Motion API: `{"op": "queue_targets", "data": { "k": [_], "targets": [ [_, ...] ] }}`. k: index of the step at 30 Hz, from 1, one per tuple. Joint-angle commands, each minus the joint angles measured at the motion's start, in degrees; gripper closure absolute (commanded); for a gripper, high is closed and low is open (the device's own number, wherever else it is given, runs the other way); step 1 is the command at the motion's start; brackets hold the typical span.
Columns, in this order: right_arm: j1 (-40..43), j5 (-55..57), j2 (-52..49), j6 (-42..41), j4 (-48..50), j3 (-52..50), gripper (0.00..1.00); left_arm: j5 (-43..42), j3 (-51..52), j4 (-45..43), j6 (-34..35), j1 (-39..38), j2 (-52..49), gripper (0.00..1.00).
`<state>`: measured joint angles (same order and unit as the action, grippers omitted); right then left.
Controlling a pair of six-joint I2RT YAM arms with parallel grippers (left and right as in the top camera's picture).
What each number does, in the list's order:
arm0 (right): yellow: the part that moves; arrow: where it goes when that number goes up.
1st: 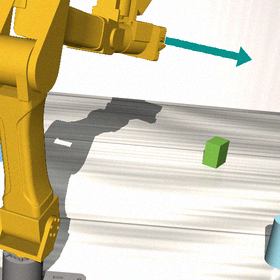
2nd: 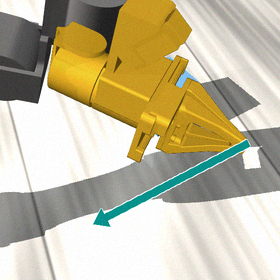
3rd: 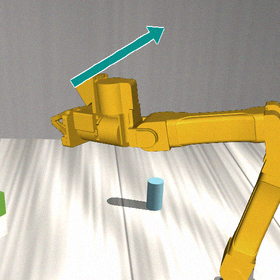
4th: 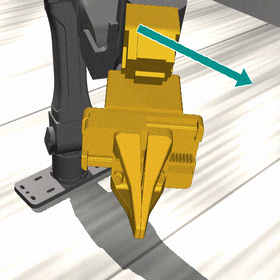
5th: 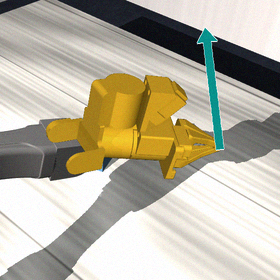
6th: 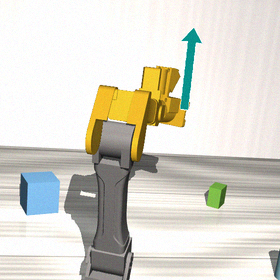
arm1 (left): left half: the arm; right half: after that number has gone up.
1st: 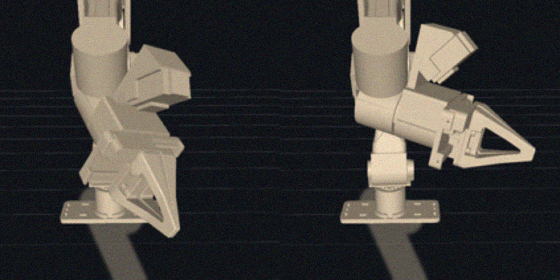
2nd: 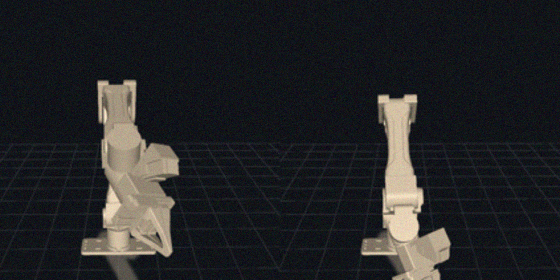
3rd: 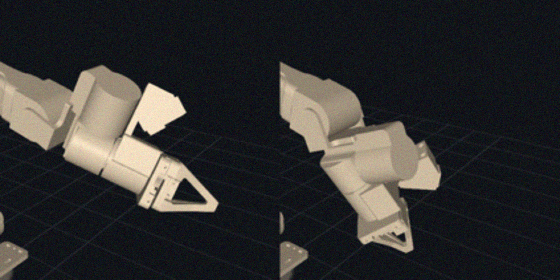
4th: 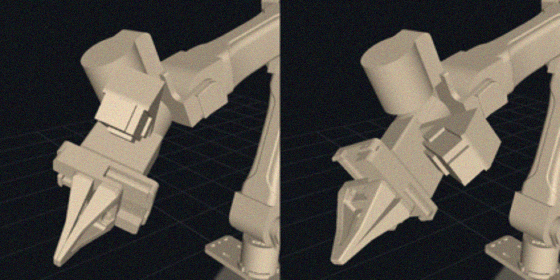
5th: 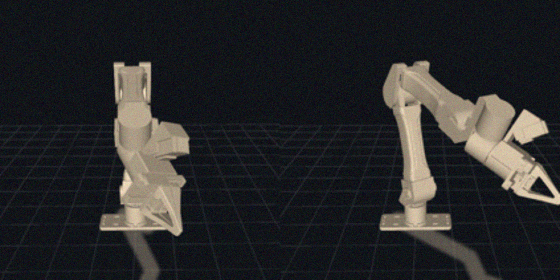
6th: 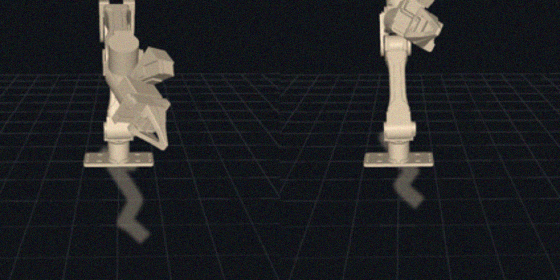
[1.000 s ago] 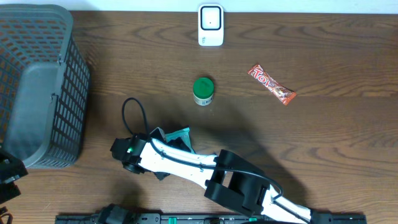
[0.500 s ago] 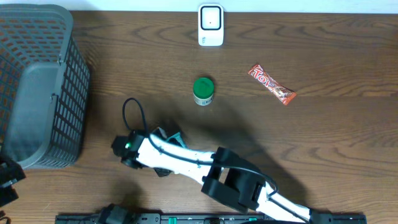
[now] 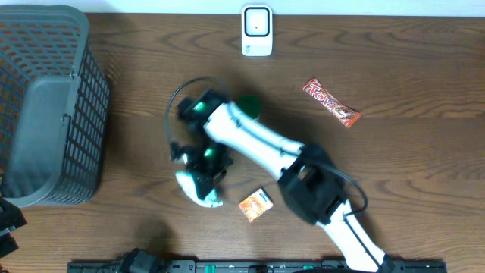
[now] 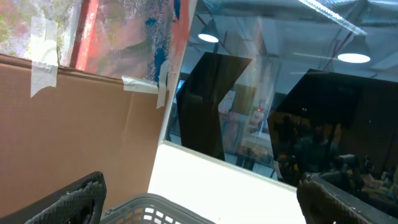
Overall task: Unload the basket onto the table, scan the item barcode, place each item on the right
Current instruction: 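Swing the held wipes pack up toward the scanner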
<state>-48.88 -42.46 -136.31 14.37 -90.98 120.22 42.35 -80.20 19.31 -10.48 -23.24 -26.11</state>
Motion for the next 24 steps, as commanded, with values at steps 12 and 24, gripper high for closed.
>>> {"op": "queue_targets", "data": {
  "k": [12,24],
  "targets": [
    [11.3,-26.4,3.6,28.7,-6.5,0.7,0.99,0.2,1.3,-0.2,0.3,0.4,0.5,0.02],
    [7.7,-26.2,14.8,32.0,-6.3,0.7,0.99,0.2,2.7,-1.5,0.3,0.5,0.5,0.02]
  ]
}}
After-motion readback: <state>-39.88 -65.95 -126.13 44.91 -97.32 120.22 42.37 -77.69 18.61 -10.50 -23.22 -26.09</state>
